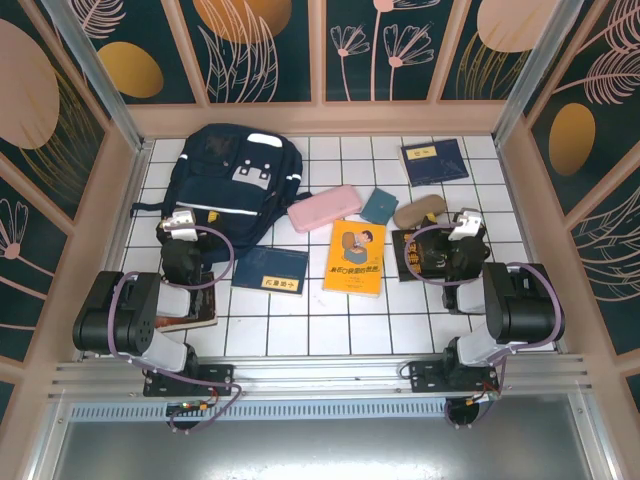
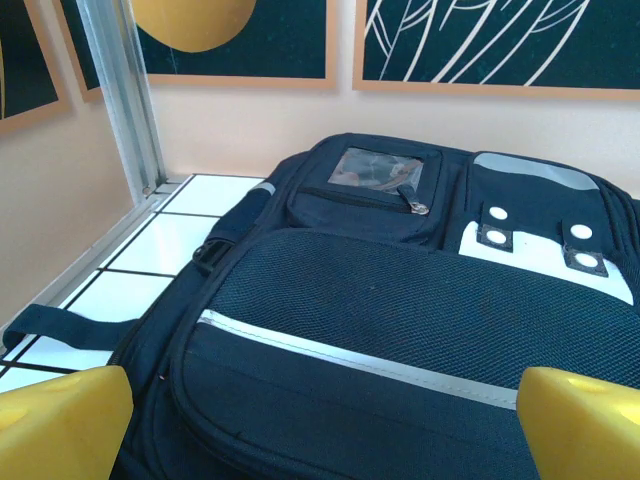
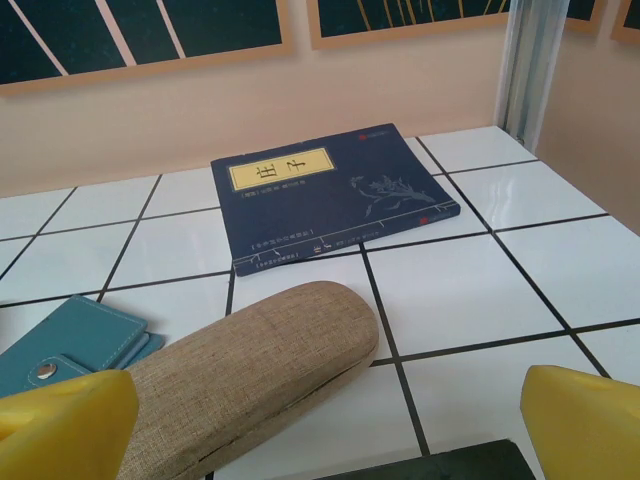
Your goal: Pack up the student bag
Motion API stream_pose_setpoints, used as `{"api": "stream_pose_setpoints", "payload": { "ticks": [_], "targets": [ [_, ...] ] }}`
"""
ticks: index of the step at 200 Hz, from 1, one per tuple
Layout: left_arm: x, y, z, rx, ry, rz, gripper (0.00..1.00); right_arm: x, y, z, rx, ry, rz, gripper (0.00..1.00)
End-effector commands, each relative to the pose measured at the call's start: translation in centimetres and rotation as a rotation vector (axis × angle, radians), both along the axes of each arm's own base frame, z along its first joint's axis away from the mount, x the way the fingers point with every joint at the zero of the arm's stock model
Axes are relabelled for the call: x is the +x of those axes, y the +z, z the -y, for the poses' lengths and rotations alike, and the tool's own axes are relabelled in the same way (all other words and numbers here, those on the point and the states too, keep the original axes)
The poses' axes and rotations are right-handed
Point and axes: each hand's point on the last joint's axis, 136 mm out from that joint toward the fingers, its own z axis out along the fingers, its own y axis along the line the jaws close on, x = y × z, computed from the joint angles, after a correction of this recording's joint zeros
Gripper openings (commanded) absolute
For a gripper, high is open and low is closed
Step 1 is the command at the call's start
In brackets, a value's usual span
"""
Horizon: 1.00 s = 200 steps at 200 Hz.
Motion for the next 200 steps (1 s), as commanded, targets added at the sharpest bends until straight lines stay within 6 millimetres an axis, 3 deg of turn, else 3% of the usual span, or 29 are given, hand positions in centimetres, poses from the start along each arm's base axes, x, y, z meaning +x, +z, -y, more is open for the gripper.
{"api": "stream_pose_setpoints", "payload": {
  "ticks": [1,161,181,200],
  "targets": [
    [-0.1,0.6,0.0,0.011,-0.004,0.024,0.99,0.5,0.5,0.2,0.009,-0.015,0.016,0.99],
    [0.5,0.5,-0.7,-0.013,0.011,0.001,0.99,0.1,0.7,0.7,0.011,-0.049,0.029,0.99],
    [2.3,1.2,-1.1,-0.009,0.044,-0.105,0.99,-1.1,2.2,1.4,0.018,-0.102,0.085,0.99],
    [3.9,4.1,-3.5,-0.079,0.208,-0.154,0.99,-1.5,3.5,2.3,0.029,-0.175,0.087,0.99]
  ]
}}
